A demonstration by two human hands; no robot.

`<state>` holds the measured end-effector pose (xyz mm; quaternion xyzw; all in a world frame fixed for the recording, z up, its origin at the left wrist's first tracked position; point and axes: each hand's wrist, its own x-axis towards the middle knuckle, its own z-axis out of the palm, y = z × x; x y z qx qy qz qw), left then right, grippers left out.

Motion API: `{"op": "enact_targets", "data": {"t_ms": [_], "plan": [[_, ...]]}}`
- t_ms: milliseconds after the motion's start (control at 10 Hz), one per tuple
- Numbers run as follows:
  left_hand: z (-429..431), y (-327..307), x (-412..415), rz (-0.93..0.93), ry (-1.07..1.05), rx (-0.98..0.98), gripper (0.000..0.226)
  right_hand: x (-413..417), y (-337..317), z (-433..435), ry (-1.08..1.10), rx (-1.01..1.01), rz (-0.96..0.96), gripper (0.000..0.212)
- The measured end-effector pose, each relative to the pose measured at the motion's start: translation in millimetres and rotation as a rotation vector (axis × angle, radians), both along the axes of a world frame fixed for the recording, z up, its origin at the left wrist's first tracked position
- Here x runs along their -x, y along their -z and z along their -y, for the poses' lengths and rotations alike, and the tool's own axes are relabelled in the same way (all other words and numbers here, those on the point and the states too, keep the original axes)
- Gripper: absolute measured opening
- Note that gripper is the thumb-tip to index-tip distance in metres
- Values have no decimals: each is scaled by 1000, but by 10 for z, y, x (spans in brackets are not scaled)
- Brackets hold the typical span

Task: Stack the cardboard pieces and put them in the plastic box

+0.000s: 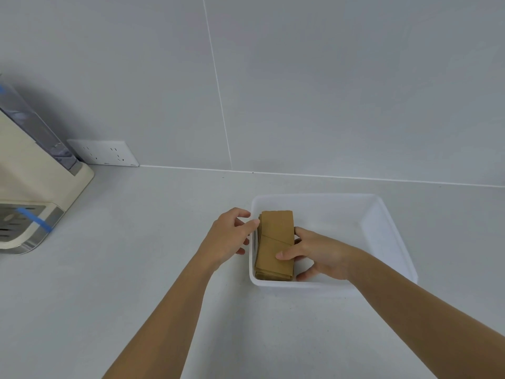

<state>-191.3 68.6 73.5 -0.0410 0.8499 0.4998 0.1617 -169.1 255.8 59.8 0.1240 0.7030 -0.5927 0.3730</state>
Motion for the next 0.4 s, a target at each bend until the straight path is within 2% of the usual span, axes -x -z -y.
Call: {"op": "enact_targets", "data": {"t_ms": [200, 400], "plan": [[100, -67, -45, -61, -27, 21, 37, -46, -85, -63, 74, -68, -48, 74], [160, -256, -137, -142, -76, 64, 36, -174, -370, -297, 223, -102, -269, 41]]}}
